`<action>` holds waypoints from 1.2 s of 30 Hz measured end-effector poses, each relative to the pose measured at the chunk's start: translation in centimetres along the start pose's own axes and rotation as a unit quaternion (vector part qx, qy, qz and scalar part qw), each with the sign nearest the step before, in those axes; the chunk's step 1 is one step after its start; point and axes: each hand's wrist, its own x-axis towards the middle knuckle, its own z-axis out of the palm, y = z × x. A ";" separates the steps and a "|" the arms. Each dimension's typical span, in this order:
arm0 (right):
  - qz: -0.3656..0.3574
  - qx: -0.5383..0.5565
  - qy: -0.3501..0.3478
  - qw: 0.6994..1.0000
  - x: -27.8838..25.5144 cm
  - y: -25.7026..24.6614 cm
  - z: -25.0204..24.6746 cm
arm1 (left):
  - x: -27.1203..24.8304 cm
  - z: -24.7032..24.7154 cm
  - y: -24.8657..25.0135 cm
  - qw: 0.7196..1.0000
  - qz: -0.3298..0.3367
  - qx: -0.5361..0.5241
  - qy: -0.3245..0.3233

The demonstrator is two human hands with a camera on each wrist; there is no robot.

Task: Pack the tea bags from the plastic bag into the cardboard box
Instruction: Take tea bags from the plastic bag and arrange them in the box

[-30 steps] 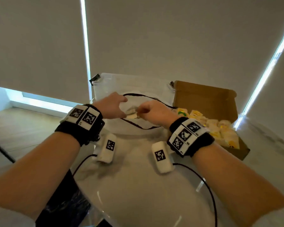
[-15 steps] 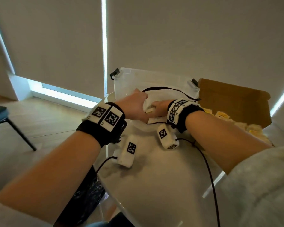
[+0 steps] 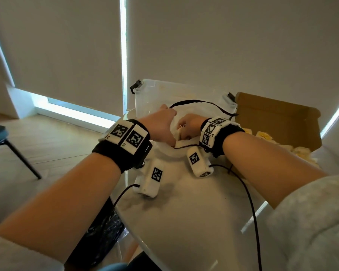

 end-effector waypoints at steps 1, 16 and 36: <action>-0.006 0.039 0.007 0.999 -0.2 0.0 0.0 | 0.0 0.0 0.0 1.000 -0.002 0.001 -0.003; -0.107 0.235 0.268 0.928 -7.1 0.9 -2.6 | 1.1 0.5 -0.2 0.999 -0.043 0.026 -0.005; -0.060 0.786 0.145 0.598 -19.0 7.8 -2.5 | 1.6 5.0 13.4 0.877 0.322 -0.354 0.045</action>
